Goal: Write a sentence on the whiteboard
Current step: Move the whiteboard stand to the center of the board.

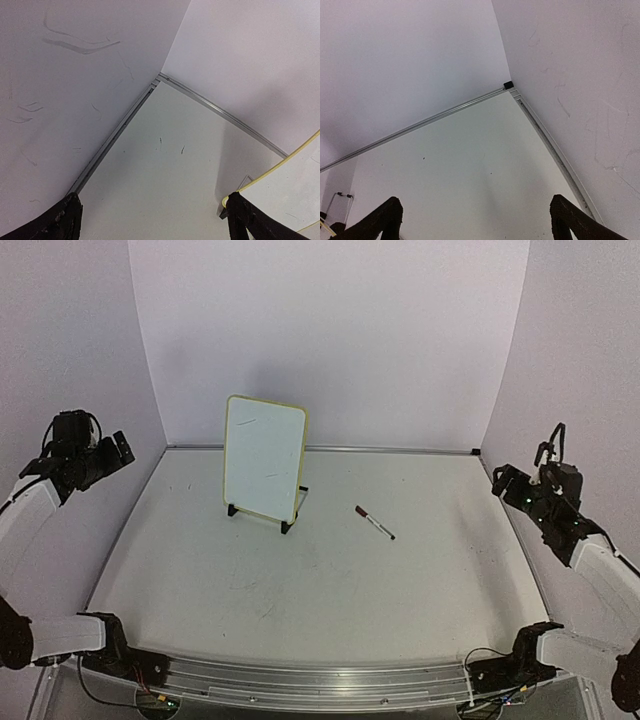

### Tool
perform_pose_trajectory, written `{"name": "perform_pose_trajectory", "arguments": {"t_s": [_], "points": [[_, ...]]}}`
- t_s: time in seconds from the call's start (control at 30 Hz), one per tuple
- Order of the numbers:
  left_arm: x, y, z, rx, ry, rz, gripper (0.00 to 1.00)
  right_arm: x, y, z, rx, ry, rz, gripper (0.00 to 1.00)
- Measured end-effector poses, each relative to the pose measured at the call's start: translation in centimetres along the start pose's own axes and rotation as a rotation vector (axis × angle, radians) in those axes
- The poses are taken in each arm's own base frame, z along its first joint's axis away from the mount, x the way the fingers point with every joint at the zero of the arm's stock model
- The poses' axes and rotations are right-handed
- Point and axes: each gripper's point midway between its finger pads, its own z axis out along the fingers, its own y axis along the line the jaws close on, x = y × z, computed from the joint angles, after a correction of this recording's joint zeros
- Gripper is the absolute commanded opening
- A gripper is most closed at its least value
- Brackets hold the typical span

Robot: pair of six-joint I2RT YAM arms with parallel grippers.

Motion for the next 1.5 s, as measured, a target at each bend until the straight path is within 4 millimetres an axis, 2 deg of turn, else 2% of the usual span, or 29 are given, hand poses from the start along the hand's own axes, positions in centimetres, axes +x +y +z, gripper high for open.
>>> {"name": "perform_pose_trajectory", "arguments": {"t_s": [0.13,0.2,0.33,0.43,0.63,0.83,0.93,1.07,1.17,1.3,1.5], "points": [[-1.5,-1.5,-0.4,0.028,0.057,0.056,0.99,0.3,2.2,0.6,-0.073,0.086,0.008,0.94],[-1.9,-2.4,-0.6,0.06,0.078,0.1,0.99,0.6,4.1,0.6,-0.106,0.12,-0.006,0.95],[-1.6,-3.8,-0.7,0.139,0.106,0.181,0.99,3.2,10.4,-0.3,-0.198,0.201,-0.062,0.95],[-0.6,-4.3,-0.4,0.181,0.129,0.217,0.99,5.9,14.9,-1.1,-0.239,0.261,-0.086,0.94],[3.5,-4.0,0.8,0.225,0.224,0.252,0.99,12.4,22.9,-2.4,-0.241,0.343,-0.163,0.93],[4.0,-4.2,0.8,0.25,0.238,0.256,0.99,19.8,31.6,-4.0,-0.272,0.386,-0.217,0.87],[4.1,-4.4,0.7,0.261,0.237,0.254,0.99,23.3,35.0,-4.0,-0.292,0.412,-0.228,0.8],[4.4,-4.6,0.5,0.282,0.245,0.251,0.99,27.8,37.4,-3.0,-0.286,0.438,-0.251,0.73],[4.5,-4.8,0.5,0.29,0.248,0.25,0.99,30.2,38.6,-1.9,-0.278,0.447,-0.264,0.7],[4.6,-5.0,0.4,0.305,0.253,0.248,0.99,32.2,39.8,-0.7,-0.269,0.441,-0.278,0.66],[4.7,-5.1,0.4,0.312,0.259,0.247,0.99,34.0,41.5,1.2,-0.258,0.395,-0.312,0.62]]}}
